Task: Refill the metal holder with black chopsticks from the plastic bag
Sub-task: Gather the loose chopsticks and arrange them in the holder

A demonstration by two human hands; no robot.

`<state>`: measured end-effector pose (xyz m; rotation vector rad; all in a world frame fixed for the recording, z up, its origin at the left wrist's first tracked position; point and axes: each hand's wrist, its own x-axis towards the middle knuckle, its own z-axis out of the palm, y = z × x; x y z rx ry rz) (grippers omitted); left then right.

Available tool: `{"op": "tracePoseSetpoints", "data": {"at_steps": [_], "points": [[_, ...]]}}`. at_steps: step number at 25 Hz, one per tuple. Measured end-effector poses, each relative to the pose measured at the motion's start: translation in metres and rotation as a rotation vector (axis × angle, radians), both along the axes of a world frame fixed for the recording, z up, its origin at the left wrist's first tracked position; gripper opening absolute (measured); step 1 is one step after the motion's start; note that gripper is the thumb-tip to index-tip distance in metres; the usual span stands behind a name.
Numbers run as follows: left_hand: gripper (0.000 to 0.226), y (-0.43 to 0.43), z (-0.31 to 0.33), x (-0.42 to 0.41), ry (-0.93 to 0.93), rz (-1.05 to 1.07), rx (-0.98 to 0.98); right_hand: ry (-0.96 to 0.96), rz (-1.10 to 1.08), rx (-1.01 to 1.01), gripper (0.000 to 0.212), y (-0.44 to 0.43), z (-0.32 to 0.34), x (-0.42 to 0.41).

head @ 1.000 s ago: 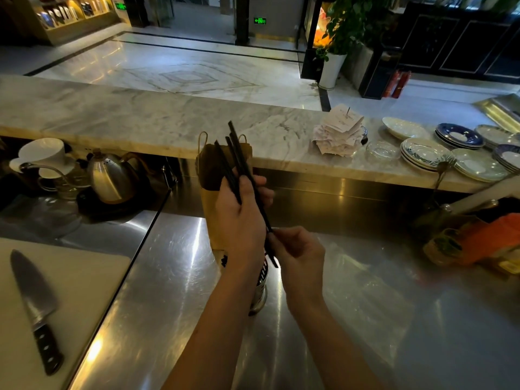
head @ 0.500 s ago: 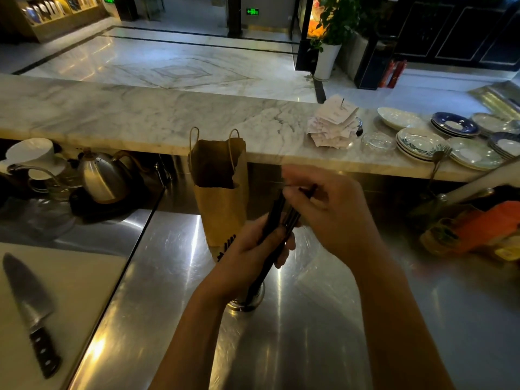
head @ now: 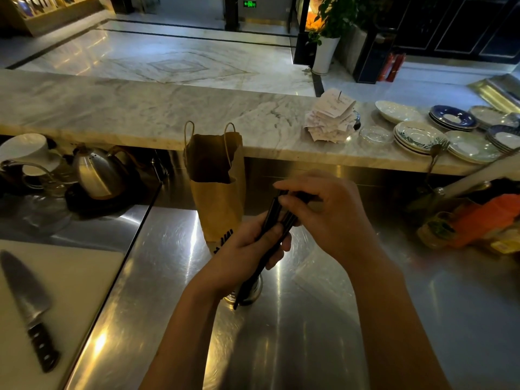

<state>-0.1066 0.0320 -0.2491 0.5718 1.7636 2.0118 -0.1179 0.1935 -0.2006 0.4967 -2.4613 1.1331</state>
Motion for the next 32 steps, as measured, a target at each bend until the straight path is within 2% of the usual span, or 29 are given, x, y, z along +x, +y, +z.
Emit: {"op": "tracePoseSetpoints", "data": {"at_steps": [4, 6, 8, 16, 18, 20, 24, 28, 30, 32], "points": [[0.026, -0.002, 0.003, -0.001, 0.026, -0.010, -0.007, 0.064, -0.002, 0.019, 0.026, -0.003, -0.003, 0.001], [0.031, -0.004, 0.004, -0.001, 0.049, -0.037, -0.037, 0.060, -0.008, 0.038, 0.018, -0.001, -0.002, 0.001], [0.037, -0.007, 0.004, -0.002, 0.064, -0.059, -0.062, 0.032, 0.005, 0.067, 0.013, 0.004, 0.001, 0.000], [0.025, -0.014, 0.001, 0.002, 0.069, -0.147, -0.157, -0.125, 0.135, 0.185, 0.022, 0.009, 0.011, 0.005], [0.025, -0.015, 0.000, 0.001, 0.088, -0.154, -0.187, -0.179, 0.143, 0.240, 0.021, 0.014, 0.011, 0.005], [0.025, -0.015, 0.001, 0.000, 0.107, -0.161, -0.200, -0.153, 0.140, 0.252, 0.017, 0.013, 0.011, 0.007], [0.025, -0.017, -0.003, -0.002, 0.104, -0.154, -0.211, -0.057, 0.023, 0.050, 0.017, 0.020, 0.017, 0.008], [0.025, -0.029, -0.012, -0.006, 0.090, -0.156, -0.261, -0.064, -0.113, -0.235, 0.019, 0.037, 0.017, 0.009], [0.023, -0.037, -0.015, -0.007, 0.055, -0.141, -0.238, -0.062, -0.219, -0.445, 0.018, 0.051, 0.010, 0.006], [0.028, -0.042, -0.018, -0.008, -0.041, 0.007, -0.145, -0.089, -0.332, -0.732, 0.014, 0.066, 0.000, 0.002]]}}
